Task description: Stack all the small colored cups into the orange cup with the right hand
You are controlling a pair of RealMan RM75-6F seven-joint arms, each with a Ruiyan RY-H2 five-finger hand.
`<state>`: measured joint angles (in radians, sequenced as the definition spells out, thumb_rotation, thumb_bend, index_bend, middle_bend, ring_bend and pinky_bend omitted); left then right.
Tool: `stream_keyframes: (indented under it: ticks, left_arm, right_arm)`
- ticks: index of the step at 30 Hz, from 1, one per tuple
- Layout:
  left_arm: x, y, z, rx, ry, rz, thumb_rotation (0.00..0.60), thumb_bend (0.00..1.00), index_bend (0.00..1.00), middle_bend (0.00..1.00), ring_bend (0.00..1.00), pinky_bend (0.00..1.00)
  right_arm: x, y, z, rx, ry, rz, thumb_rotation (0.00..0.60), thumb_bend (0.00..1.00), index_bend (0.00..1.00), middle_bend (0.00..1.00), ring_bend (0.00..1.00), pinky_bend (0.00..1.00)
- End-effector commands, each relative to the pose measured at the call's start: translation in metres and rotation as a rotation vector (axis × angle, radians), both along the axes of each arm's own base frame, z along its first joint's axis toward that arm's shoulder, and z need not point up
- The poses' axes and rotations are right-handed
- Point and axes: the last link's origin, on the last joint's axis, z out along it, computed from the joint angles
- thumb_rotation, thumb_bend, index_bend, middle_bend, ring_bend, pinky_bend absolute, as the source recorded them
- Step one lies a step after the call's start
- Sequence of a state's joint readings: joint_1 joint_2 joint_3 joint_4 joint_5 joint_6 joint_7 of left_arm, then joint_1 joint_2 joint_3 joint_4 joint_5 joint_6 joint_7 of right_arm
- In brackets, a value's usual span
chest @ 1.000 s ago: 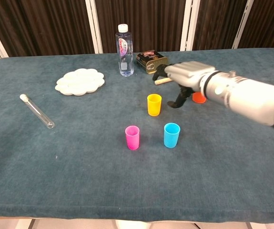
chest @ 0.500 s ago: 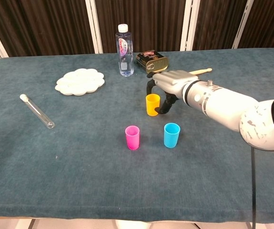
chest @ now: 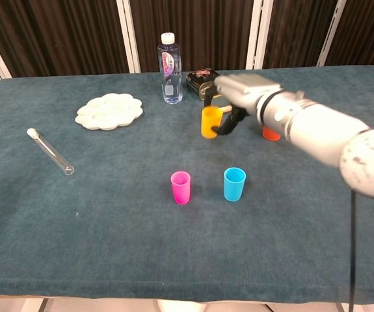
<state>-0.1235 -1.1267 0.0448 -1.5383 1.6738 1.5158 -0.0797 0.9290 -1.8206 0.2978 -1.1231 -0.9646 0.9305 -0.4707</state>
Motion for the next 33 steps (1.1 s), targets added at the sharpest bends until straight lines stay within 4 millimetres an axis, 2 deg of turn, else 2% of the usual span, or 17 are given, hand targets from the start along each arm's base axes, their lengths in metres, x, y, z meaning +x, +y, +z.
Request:
stream_keyframes:
  ticks: [1, 4, 8, 15, 23, 33]
  left_arm:
    - [0.001, -0.001, 0.000, -0.001, 0.000, -0.002, 0.600, 0.45, 0.00, 0.00, 0.00, 0.06]
    - [0.001, -0.001, -0.002, -0.004, 0.002, -0.004, 0.600, 0.46, 0.00, 0.00, 0.00, 0.06]
    - [0.002, 0.000, -0.004, -0.010, 0.005, -0.004, 0.600, 0.45, 0.00, 0.00, 0.00, 0.06]
    - [0.003, 0.001, -0.008, -0.023, 0.014, -0.006, 0.600, 0.45, 0.00, 0.00, 0.00, 0.06]
    - [0.002, 0.001, -0.008, -0.021, 0.015, -0.001, 0.600, 0.45, 0.00, 0.00, 0.00, 0.06]
    - [0.002, 0.000, -0.007, -0.023, 0.015, 0.000, 0.600, 0.45, 0.00, 0.00, 0.00, 0.06]
  right_arm:
    - [-0.012, -0.002, 0.042, -0.103, -0.027, 0.018, 0.600, 0.49, 0.65, 0.04, 0.00, 0.02]
    - [-0.028, -0.005, 0.065, -0.151, 0.006, -0.008, 0.600, 0.49, 0.65, 0.04, 0.00, 0.02]
    - [-0.047, -0.009, 0.078, -0.152, 0.045, -0.067, 0.600, 0.49, 0.65, 0.04, 0.00, 0.02]
    - [-0.066, -0.014, 0.065, -0.119, 0.108, -0.116, 0.600, 0.49, 0.65, 0.04, 0.00, 0.02]
    - [-0.072, -0.017, 0.054, -0.114, 0.157, -0.120, 0.600, 0.49, 0.64, 0.04, 0.00, 0.02]
    - [-0.082, -0.018, 0.051, -0.118, 0.190, -0.138, 0.600, 0.49, 0.59, 0.04, 0.00, 0.02]
